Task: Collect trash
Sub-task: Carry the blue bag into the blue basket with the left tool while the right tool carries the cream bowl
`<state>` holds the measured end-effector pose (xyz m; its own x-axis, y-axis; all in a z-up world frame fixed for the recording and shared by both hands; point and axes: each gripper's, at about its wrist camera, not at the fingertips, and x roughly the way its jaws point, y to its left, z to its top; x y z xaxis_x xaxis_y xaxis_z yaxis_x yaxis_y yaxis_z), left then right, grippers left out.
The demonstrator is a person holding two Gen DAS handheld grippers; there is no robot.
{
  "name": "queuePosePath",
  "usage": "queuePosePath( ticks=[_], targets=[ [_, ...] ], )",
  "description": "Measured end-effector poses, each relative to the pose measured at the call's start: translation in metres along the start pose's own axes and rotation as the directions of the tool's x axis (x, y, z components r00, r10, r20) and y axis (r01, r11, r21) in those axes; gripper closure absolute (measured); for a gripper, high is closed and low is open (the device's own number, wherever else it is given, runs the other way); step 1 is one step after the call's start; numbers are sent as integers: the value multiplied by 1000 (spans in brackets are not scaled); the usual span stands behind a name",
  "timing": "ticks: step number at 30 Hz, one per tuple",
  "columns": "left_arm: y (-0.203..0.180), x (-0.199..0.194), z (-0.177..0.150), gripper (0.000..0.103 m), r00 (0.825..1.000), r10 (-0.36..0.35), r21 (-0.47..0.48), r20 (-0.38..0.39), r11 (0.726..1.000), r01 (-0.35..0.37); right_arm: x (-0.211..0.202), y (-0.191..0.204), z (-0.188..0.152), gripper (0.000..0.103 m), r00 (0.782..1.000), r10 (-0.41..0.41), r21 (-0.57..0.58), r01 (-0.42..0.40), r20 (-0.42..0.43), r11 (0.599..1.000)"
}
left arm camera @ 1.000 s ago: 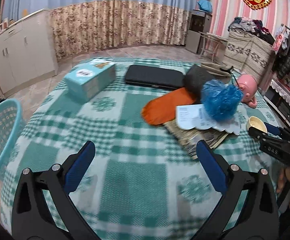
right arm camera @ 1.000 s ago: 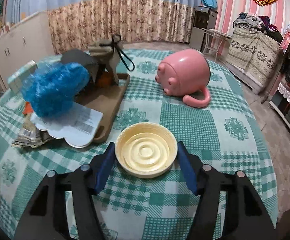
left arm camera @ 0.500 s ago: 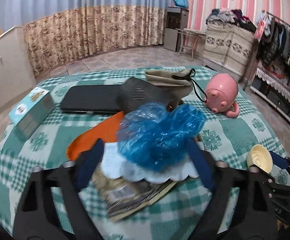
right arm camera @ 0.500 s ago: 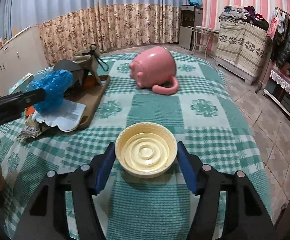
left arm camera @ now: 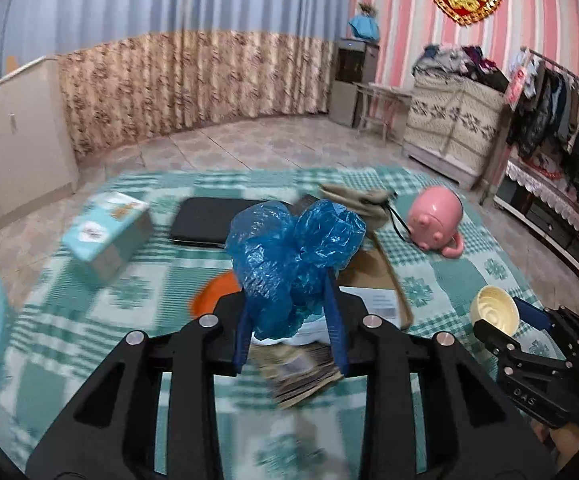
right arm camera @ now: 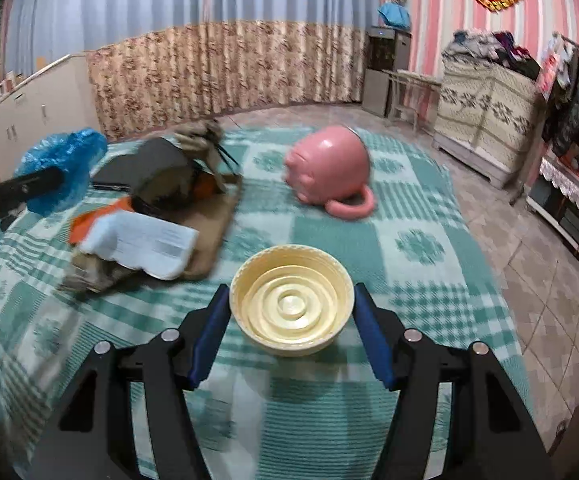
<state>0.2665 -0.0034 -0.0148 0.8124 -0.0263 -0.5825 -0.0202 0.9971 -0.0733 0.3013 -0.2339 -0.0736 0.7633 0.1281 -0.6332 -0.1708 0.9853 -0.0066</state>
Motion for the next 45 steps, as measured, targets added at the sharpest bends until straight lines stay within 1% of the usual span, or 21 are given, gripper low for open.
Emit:
queuePosePath(
  ticks=[3, 5, 6, 11, 12, 14, 19, 27, 33, 39, 43, 45],
  targets=[
    [29, -17, -4, 73, 999, 35, -28, -3, 999, -35, -2, 24, 6, 42, 1000, 29, -34, -28, 12, 999],
    [48, -26, -9, 73, 998, 70, -35, -3, 997, -70, -1, 45, 9, 42, 999, 52, -62, -52, 10, 997],
    [60, -32, -15, 73, 995, 98, -35, -4, 995, -98, -2, 53, 9, 42, 998, 62, -70, -61, 9, 996],
    [112, -52, -37, 73, 987, 161, -91, -28, 982, -163, -4, 103, 10, 42, 992, 123, -121, -122, 5, 985],
    [125, -56, -42, 73, 983, 183, -104, -31, 977, -186, -4, 111, 10, 42, 991, 135, -132, -133, 3, 982],
    [147, -61, -51, 73, 978, 204, -137, -45, 968, -209, -7, 131, 9, 42, 987, 160, -157, -158, -2, 975],
    [188, -71, -66, 73, 972, 226, -213, -56, 949, -233, -9, 167, 9, 42, 978, 210, -198, -210, -21, 958],
    [226, -89, -73, 73, 965, 260, -256, -42, 930, -262, -10, 208, 12, 42, 970, 241, -231, -240, -25, 943],
    [248, -100, -78, 73, 954, 299, -261, -34, 919, -297, -8, 241, 13, 42, 964, 264, -253, -263, -30, 931],
    [276, -108, -79, 73, 942, 335, -275, -30, 903, -330, -5, 261, 21, 42, 960, 277, -264, -274, -25, 925],
    [300, -109, -79, 73, 937, 348, -296, -36, 892, -342, -3, 275, 25, 42, 957, 289, -276, -283, -21, 919],
    [313, -111, -78, 73, 928, 371, -300, -35, 882, -364, -1, 282, 27, 42, 956, 294, -281, -288, -24, 916]
  ],
)
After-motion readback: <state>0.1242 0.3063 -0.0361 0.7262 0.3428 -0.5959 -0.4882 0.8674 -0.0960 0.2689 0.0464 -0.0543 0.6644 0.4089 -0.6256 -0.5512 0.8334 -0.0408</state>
